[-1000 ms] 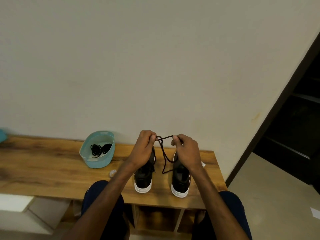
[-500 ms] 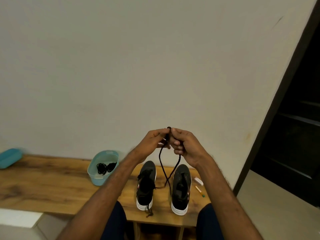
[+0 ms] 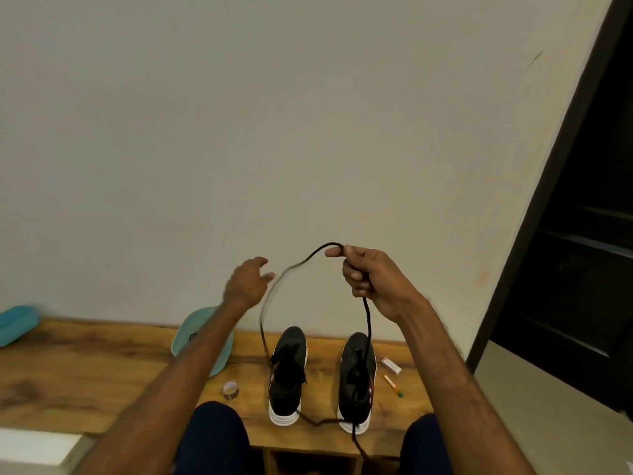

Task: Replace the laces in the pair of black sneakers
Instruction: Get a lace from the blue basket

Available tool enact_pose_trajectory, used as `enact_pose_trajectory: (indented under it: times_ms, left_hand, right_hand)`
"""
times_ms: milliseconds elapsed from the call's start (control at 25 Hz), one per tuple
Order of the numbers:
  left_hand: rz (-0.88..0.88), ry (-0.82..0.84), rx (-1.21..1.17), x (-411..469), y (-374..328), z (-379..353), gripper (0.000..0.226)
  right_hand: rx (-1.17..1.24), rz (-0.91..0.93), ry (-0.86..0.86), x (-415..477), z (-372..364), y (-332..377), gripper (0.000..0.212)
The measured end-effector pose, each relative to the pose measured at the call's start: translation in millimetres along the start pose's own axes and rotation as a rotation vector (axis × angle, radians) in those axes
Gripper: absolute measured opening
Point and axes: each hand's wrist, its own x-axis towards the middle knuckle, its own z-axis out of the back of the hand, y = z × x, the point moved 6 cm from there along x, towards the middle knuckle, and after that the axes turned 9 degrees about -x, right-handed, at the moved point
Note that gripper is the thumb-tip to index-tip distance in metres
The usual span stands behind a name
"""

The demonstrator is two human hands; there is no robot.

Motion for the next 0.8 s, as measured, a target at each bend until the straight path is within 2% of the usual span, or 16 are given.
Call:
enact_pose_trajectory:
  times_ms: [40,80,120,160,200,240,320,400,520,560,680,760,800]
  left_hand:
    - [-0.124,0.095,-0.056,-6,-16,-12,0.050]
    - [-0.266,0.182,-0.150,-15,-41,-20,0.057]
    - [-0.389,0.260,-0.242,-27,-72,-24,0.051]
    - [-0.452,0.303,-0.275,-32,-95,-27,0.035]
    - [-0.462,0.297,-0.275,-33,-110,-28,0.020]
    - [-0.424,0.265,-0.292,-29,-115,-23,0.019]
    - [-0.288,0.230,-0.466,-24,-112,-9,0.029]
    - [-0.190,0.284,-0.688,-23,-112,-6,0.042]
    - [-0.293,0.457,-0.679,-34,-140,-12,0.043]
    - [-0.344,0.456,-0.659,-33,-145,-13,0.040]
    - [-0.450,0.282,-0.535,-17,-133,-6,0.030]
    - [-0.446,0.179,-0.384,-5,-114,-6,0.030]
    - [-0.389,0.118,-0.316,3,-99,-6,0.031]
  right_hand:
    - [-0.053,-0.002,-0.006,4,-3,4,0.033]
    - [-0.112,-0.005,-0.010,8,-8,7,0.034]
    - [-0.168,-0.009,-0.009,11,-12,9,0.034]
    - [-0.216,-0.014,-0.010,13,-16,11,0.034]
    - [-0.249,-0.022,-0.013,14,-18,13,0.035]
    - [-0.262,-0.034,-0.015,13,-18,16,0.036]
    - [-0.252,-0.056,-0.032,10,-11,22,0.036]
    - [-0.256,-0.067,-0.077,9,2,26,0.036]
    - [-0.273,-0.085,-0.110,14,9,27,0.034]
    - [-0.272,-0.093,-0.115,15,9,27,0.032]
    - [-0.311,-0.118,-0.076,12,6,25,0.034]
    - [-0.304,-0.128,-0.024,7,3,22,0.037]
    - [-0.266,-0.131,-0.006,4,3,23,0.038]
